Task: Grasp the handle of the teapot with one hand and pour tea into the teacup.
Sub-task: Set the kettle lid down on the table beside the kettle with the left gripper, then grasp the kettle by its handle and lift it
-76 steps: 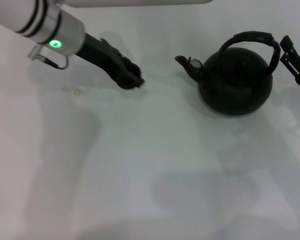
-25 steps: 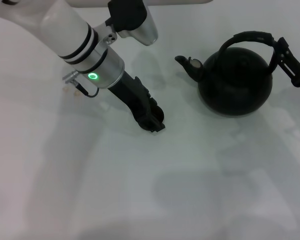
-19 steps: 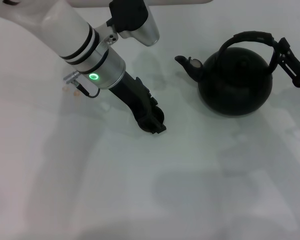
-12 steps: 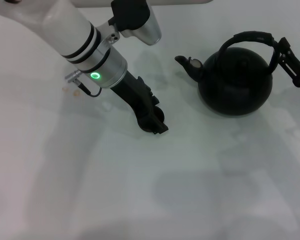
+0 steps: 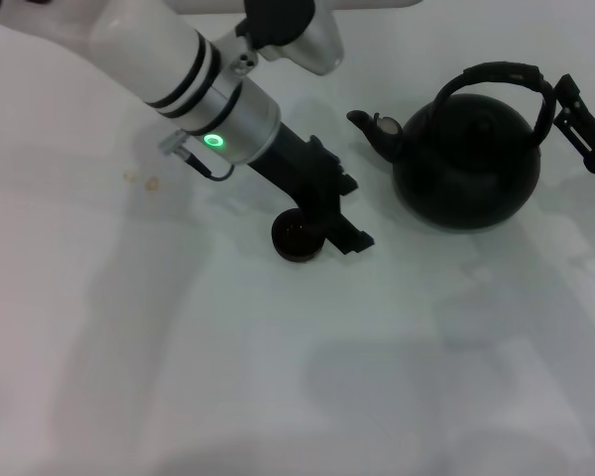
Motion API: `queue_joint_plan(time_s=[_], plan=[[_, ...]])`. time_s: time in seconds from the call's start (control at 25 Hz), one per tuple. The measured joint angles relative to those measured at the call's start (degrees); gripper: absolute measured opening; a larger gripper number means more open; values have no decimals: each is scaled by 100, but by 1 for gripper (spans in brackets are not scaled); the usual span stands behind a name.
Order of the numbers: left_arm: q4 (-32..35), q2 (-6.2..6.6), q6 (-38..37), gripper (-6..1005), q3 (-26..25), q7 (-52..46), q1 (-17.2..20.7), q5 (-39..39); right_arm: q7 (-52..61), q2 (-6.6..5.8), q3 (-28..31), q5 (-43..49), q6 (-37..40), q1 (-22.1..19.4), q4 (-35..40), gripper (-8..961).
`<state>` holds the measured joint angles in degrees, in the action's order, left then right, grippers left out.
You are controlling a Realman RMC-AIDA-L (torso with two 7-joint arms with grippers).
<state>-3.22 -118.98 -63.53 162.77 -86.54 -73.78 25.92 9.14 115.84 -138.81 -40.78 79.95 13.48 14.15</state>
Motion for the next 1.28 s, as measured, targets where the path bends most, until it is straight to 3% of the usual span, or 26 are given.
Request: queue_joint_plan(time_s=[0.32,0.52,0.84,1.28], plan=[[434,20,-31,843,-69,288,-40,-40,0,0,19,1,-5,3,-22,885],[512,14,-55,838,-231,860,42,-456,0,0,29,-27,-14,5,-33,885],[516,21,-449,835,-282,1769,515,-1137,2,0,47,-784,-13,-10,45,884],[515,29,-950,834,-281,2957,1290,-1958,12,0,48,-863,-58,40,53,884]])
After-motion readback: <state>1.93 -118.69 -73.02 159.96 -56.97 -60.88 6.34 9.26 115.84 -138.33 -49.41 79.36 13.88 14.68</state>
